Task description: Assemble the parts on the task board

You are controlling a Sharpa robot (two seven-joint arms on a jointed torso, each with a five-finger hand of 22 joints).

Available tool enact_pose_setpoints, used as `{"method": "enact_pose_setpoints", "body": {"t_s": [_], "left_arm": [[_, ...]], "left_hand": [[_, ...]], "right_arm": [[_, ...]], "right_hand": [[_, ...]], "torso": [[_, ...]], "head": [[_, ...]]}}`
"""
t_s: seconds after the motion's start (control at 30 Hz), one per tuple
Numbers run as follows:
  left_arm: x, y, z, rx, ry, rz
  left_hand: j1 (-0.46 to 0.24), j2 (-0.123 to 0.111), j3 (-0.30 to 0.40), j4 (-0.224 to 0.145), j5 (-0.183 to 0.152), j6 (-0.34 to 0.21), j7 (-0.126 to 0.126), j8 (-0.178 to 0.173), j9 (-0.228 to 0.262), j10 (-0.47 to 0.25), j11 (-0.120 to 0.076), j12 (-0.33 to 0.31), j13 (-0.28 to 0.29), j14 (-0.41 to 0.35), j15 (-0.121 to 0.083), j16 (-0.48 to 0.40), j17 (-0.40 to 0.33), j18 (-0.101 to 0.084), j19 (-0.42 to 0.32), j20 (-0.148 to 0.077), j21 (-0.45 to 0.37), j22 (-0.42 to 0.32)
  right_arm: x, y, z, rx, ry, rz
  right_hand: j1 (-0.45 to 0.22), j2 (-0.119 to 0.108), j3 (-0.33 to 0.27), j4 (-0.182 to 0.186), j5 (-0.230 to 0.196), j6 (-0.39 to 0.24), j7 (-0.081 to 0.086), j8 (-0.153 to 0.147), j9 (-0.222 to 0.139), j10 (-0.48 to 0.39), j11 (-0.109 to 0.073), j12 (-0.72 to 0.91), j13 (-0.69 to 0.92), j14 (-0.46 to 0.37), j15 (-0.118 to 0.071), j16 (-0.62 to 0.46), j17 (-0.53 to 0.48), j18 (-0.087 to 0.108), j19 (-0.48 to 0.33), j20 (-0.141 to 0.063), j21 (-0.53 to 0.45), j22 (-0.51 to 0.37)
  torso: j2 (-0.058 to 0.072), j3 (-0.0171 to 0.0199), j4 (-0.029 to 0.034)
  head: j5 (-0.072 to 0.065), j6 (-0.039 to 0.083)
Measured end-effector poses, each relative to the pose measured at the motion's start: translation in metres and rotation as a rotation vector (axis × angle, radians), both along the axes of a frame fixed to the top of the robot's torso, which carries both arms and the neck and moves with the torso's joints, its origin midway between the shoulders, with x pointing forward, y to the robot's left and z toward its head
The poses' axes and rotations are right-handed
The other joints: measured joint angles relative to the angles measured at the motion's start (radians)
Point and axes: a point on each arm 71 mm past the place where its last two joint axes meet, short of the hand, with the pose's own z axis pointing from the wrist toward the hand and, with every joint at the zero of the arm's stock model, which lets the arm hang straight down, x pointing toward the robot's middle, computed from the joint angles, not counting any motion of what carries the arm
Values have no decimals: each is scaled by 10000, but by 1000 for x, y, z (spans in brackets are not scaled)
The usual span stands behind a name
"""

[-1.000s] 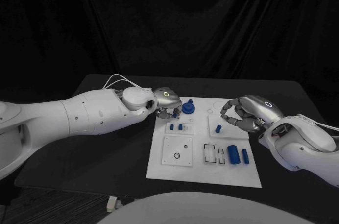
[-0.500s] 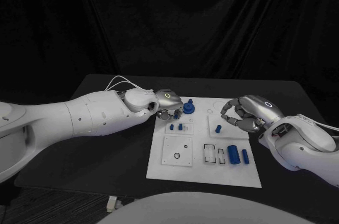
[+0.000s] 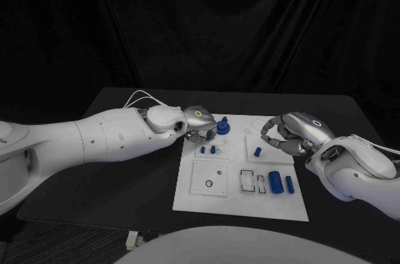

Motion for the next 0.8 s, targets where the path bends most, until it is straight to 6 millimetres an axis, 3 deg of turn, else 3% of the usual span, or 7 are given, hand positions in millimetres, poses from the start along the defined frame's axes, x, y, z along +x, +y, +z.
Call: {"method": "enact_pose_setpoints", "body": {"t_s": [0.8], "left_arm": [[-3,5,5,-345,-308,37]], "left_hand": [[-35,35,52,-53,-16,132,51,6,30,237,5,-3,-13,0,0,0,-44,0,0,0,0,-1]], "right_arm": [[1,2,-1,-24,32,24]], "right_hand": [[0,0,0,0,0,0,0,0,0,0,0,0,-2,0,0,0,0,0,0,0,0,-2]], "torso": [[-6,-2,3]], "head": [[42,0]]}}
